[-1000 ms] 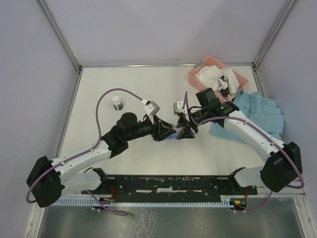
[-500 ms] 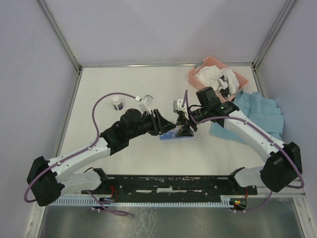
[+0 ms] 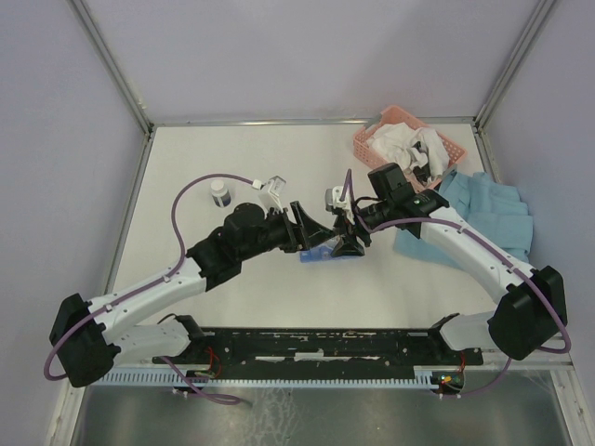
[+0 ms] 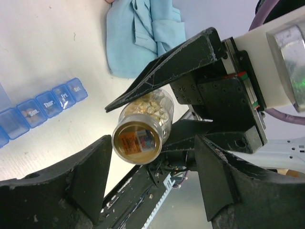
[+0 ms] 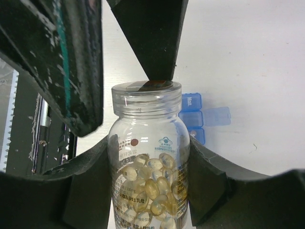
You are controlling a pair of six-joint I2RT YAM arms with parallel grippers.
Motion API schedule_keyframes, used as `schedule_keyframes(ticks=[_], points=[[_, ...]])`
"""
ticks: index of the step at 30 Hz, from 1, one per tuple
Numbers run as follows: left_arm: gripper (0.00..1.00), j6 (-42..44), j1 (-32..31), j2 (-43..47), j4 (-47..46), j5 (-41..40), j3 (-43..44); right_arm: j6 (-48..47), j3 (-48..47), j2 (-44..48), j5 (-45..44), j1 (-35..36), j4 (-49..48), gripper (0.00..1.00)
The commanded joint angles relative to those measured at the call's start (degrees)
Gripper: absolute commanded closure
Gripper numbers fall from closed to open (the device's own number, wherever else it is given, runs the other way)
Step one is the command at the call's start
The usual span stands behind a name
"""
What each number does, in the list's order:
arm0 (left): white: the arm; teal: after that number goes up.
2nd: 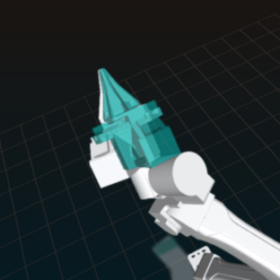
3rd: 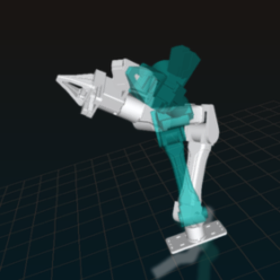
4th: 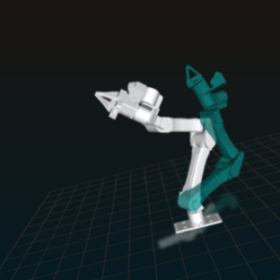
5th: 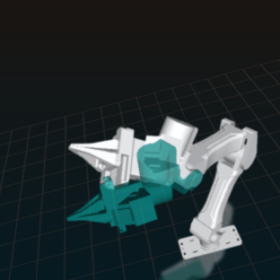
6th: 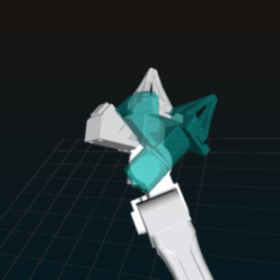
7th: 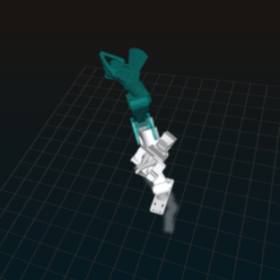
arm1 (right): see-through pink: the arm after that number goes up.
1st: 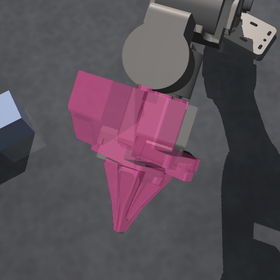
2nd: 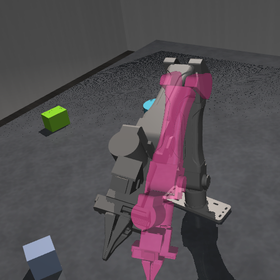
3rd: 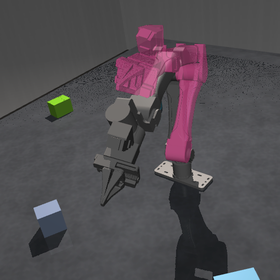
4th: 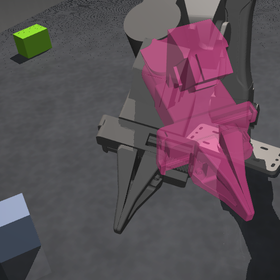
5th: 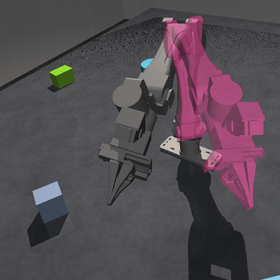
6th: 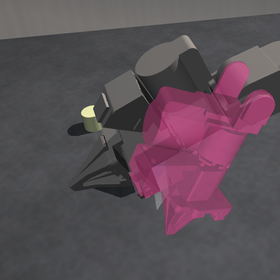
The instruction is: Sort the pills into containers
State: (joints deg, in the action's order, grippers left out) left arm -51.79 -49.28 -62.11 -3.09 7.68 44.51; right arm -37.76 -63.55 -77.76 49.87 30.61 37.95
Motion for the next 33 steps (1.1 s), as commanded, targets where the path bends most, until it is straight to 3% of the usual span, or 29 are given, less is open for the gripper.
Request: schedule_keyframes(ticks=[1, 8, 14, 16, 20, 22, 27, 33], points=[[0.24, 3.0, -0.3, 3.8, -3.2, 0.8, -2.2, -0.1, -1.2, 0.5, 0.4, -0.2, -0.1, 0.99], [0.23, 8.6, -0.2, 7.7, -3.2, 0.6, -8.4, -0.2, -1.2, 0.3, 1.2, -0.2, 0.0, 0.99], [0.22, 33.3, -0.3, 12.5, -10.7, 5.4, -14.2, -0.9, -1.3, 0.4, 2.0, -0.1, 0.4, 0.99], [0.19, 41.3, -0.3, 15.4, -20.6, 7.1, -20.0, -1.9, -1.3, 0.5, 3.0, -0.1, 1.1, 0.99], [0.02, 56.5, -0.3, 17.5, -52.8, 10.3, -34.7, -3.2, -1.1, 0.7, 4.7, -0.2, 1.8, 0.99], [0.0, 62.7, -0.2, 16.0, -61.2, 10.1, -37.8, -3.7, -1.1, 0.7, 4.8, -0.2, 2.1, 0.99], [0.0, 70.0, 2.0, 10.0, -50.6, 20.7, -28.7, -4.8, -1.2, 0.7, 5.5, -0.1, 2.9, 0.99], [0.05, 69.0, 6.7, 2.4, -51.7, 29.4, -22.4, -5.3, -1.2, 1.0, 5.6, 0.0, 3.4, 0.99]])
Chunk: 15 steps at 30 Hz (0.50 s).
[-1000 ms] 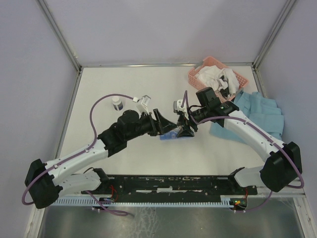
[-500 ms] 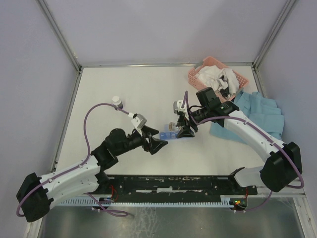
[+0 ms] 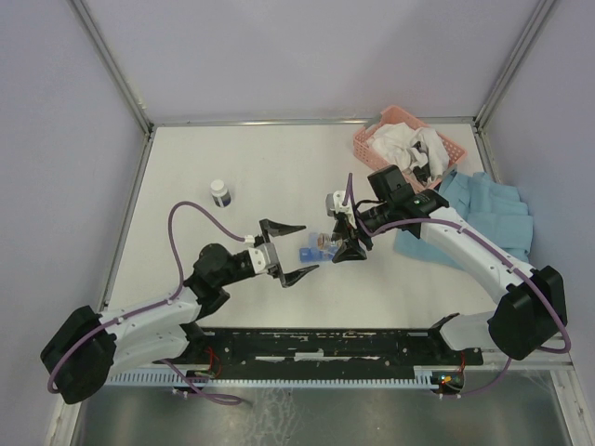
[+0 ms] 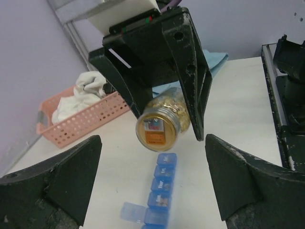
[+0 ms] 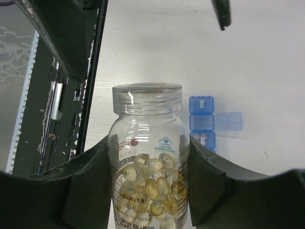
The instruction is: Sort the pills into containers
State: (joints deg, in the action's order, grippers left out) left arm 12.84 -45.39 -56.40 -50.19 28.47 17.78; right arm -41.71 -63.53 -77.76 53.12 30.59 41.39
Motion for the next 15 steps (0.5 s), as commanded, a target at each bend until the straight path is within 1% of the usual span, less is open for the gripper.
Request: schedule_keyframes(ticks=[1, 5, 7, 15], points=[[0.08, 3.8, 3.5, -4.6, -4.6, 10.2, 5.3, -1.4, -1.2, 1.0, 2.3, -0.1, -0.1, 0.99], [0.17, 1.9, 4.2, -8.2, -4.1, 15.0, 8.5, -1.5, -1.2, 1.3, 2.4, 0.0, -0.1, 0.99], [0.19, 1.7, 4.1, -9.1, -3.0, 16.6, 9.4, -1.6, -1.2, 1.4, 2.4, -0.1, 0.0, 0.99], [0.32, 0.7, 4.1, -10.4, -2.2, 17.7, 10.1, -1.6, -1.2, 1.3, 2.6, 0.0, 0.1, 0.99]])
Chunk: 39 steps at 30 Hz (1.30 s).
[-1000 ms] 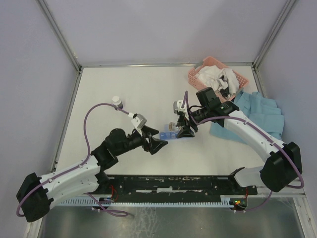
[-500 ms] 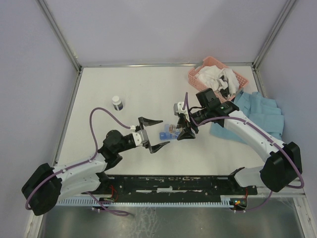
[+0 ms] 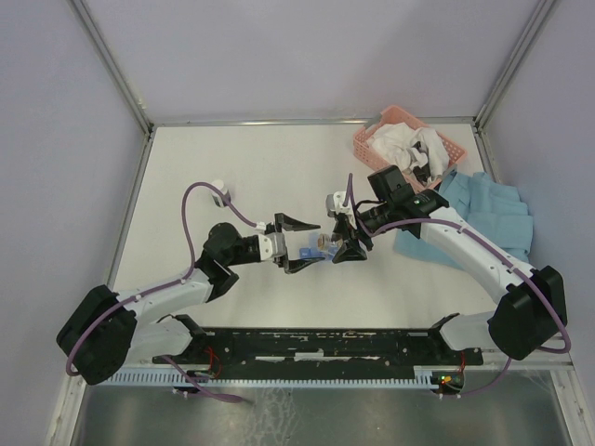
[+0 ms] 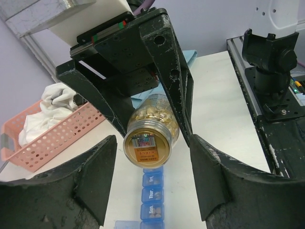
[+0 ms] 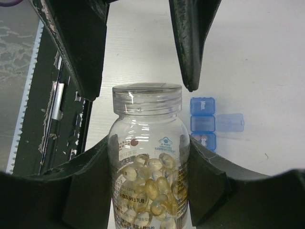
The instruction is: Sort the pills into containers
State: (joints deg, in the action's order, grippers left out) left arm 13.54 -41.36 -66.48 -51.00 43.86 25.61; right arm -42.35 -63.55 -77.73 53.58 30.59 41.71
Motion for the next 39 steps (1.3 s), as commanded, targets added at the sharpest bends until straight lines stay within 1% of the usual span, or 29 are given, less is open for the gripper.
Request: schedule_keyframes(ticks=[1, 8, 13, 21, 25, 27, 31, 34, 36, 39], points=[[0.33, -0.1, 0.1, -0.5, -1.4, 2.2, 2.1, -1.0, -1.3, 1.2, 2.1, -0.1, -0.2, 0.99], [0.36, -0.7, 0.1, -1.1, -1.5, 2.1, 2.2, -1.0, -1.2, 1.0, 2.1, -0.1, -0.2, 0.99], [0.42, -1.2, 0.1, -1.8, -1.3, 2.2, 2.7, -1.0, -1.3, 1.0, 2.1, -0.1, -0.2, 0.99], [0.41, -1.6, 0.1, -2.3, -1.2, 2.2, 3.0, -1.1, -1.3, 1.0, 2.2, -0.1, -0.1, 0.99], [0.44, -1.8, 0.1, -2.4, -0.3, 2.3, 3.5, -1.1, -1.3, 1.1, 2.2, 0.0, 0.0, 0.99], [0.49, -2.1, 0.2, -2.4, 0.6, 2.4, 3.7, -1.1, -1.4, 1.0, 2.1, 0.0, 0.0, 0.99], [0.68, -5.6, 0.2, -2.2, 0.8, 1.8, 3.4, -1.0, -1.4, 1.0, 1.7, -0.1, -0.1, 0.99], [0.79, -13.1, 0.2, -1.7, 0.3, 0.0, 3.1, -0.2, -1.6, 0.8, 0.8, -0.1, -0.5, 0.99], [0.87, -19.7, 0.1, -1.0, 0.6, -3.0, 3.0, 0.5, -1.6, 0.6, 0.1, -0.1, -1.0, 0.99], [0.95, -30.1, -0.2, 0.8, 2.5, -9.1, 3.0, 2.0, -1.5, 0.5, -1.3, -0.1, -2.1, 0.99]])
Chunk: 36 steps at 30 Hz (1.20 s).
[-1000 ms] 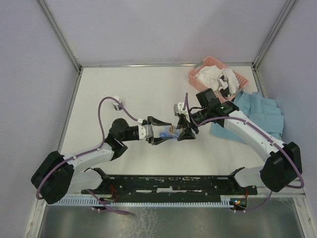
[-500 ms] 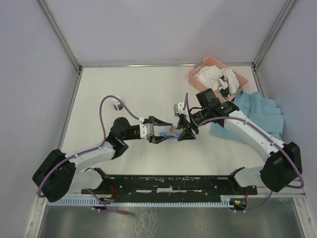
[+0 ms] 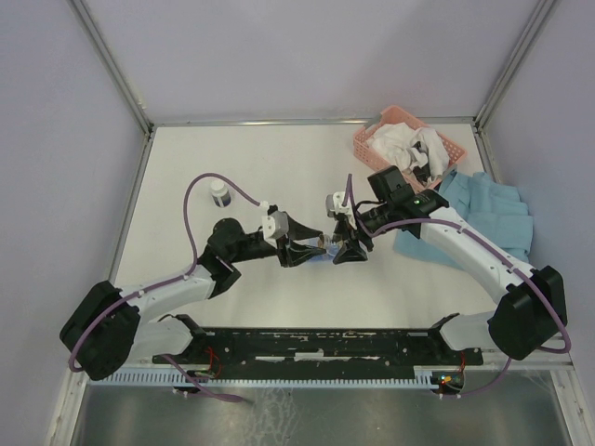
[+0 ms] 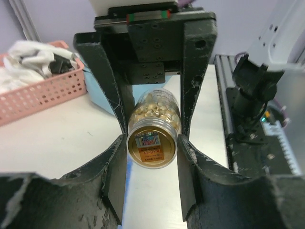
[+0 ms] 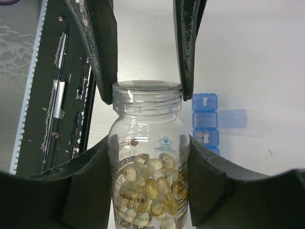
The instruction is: Sort the pills into containers
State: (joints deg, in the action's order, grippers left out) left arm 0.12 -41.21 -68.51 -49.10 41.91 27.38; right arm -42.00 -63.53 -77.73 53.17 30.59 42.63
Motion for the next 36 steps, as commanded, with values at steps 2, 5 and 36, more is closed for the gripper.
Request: schedule_keyframes(ticks=[2, 5, 36], points=[[0.97, -24.3, -1.4, 4.7, 2.7, -14.4, 1.4, 2.7, -1.5, 0.4, -1.8, -0.1, -3.6, 0.99], [0.97, -32.9, -5.3, 7.4, 15.3, -27.9, 4.8, 3.9, -1.4, 0.2, -2.9, 0.0, -4.6, 0.99], [0.96, -73.4, -9.3, 13.5, 36.4, -47.4, 9.5, 6.1, -1.4, -0.4, -5.6, 0.0, -6.1, 0.99]])
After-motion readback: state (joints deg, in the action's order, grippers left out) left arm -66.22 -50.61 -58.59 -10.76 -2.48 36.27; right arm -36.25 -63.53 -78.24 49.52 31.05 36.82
